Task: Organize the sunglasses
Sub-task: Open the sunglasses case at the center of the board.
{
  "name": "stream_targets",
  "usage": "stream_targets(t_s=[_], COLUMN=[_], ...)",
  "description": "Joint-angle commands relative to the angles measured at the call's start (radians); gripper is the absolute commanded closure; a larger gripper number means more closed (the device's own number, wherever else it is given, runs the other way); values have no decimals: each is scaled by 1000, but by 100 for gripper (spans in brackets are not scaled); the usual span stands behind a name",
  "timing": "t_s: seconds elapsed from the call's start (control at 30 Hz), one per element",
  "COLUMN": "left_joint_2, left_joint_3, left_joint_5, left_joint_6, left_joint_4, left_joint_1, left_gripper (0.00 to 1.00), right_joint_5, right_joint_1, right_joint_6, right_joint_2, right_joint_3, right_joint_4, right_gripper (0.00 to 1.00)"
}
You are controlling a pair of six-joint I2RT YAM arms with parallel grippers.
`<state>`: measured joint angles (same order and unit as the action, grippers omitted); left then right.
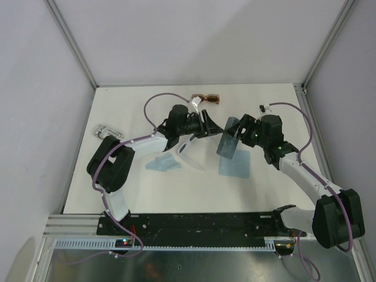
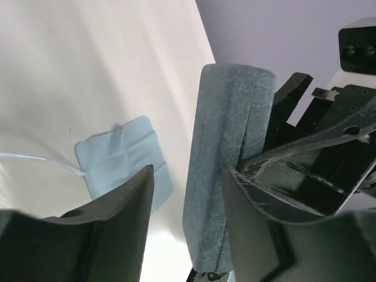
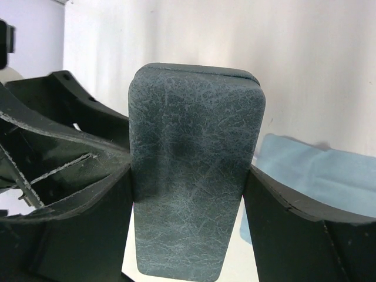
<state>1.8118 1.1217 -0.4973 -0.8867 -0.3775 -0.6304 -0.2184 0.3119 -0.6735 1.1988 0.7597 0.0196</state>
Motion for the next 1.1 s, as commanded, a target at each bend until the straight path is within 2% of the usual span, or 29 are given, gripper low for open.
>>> stream_targets(t_s=[0.0, 0.13, 0.2, 0.27, 0.53, 0.7, 0.93, 1.0, 1.07], left_joint_2=[-34, -60, -73, -81, -39, -7, 39, 56, 62], left_joint_3=[-23, -74, -77, -81, -93, -75, -35, -28, -30], left_joint_5=[-102, -230, -277, -313, -363, -350, -357, -359, -357], left_joint_6=[-45, -165, -228, -313, -691, -748, -778, -785, -784], left_joint_4=[-88, -261, -342, -431, -881, -957, -994, -995, -996], left_joint_1=[45, 86, 89, 87, 75, 52, 13, 6, 4], left_gripper=[34, 10, 3, 1, 0, 0, 1, 7, 22], right_joint_5=[-91, -253, -338, -413, -529, -549, -554, -551, -550], right_joint_1=[-58, -134, -154, -162, -168, -168, -156, -153, -154], right_joint_6=[-43, -85, -125, -183, -370, -461, -475, -472, -466], right_joint_2=[-62, -110, -116, -120, -99, -66, -39, -40, -42], right_joint_3=[22, 0, -6, -18, -22, -22, -22, -22, -23], right_joint_4=[-134, -237, -318, -423, -699, -811, -827, -824, -812], right_gripper=[79, 76, 75, 75, 74, 74, 74, 74, 75])
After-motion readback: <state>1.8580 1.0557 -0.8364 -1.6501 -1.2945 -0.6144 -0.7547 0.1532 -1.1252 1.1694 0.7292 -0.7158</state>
